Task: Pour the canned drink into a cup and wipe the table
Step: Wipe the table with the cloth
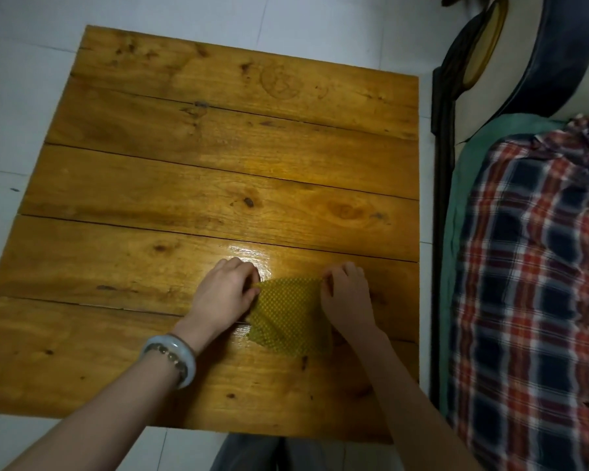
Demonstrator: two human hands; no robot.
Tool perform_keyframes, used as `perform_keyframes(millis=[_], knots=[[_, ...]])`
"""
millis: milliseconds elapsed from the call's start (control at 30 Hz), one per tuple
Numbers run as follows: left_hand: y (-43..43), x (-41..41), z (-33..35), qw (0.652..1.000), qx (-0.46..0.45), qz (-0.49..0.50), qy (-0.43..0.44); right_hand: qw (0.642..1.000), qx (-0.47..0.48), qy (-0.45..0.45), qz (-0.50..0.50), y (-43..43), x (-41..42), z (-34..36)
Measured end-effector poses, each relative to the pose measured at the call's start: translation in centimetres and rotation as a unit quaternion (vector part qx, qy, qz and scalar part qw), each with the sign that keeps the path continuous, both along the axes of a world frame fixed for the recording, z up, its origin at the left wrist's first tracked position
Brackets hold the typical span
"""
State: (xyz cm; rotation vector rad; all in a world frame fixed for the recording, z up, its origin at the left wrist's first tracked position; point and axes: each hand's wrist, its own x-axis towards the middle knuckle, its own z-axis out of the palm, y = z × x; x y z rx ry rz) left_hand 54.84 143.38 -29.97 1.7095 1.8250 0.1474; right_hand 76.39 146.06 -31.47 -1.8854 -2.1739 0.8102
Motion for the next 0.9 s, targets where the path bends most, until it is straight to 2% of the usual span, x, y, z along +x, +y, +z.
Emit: perform_keyframes(millis=[100, 233, 333, 600, 900], knots=[[1.0, 0.1, 0.9, 0.997, -0.029, 0.022, -0.062, 0.999, -0.033, -0.004, -0.012, 0.5, 0.4, 0.9], [4.0, 0.7, 2.1, 0.992, -0.048, 0.031, -0.114, 0.996, -0.062, 0.038, -0.044, 2.6, 1.5, 2.5], [6.7, 1.4, 2.5, 0.982, -0.058, 0.078, -0.159, 0.991, -0.07, 0.074, -0.085, 5.2, 2.5, 3.1], [16.9, 4.1, 2.0, 0.973, -0.052, 0.117, -0.194, 0.98, -0.045, 0.134, -0.137, 14.9, 5.0, 4.3], [30.0, 8.6, 1.2, 0.939, -0.025, 0.217, -0.265, 0.969, 0.027, 0.163, -0.182, 28.0, 8.2, 3.1]])
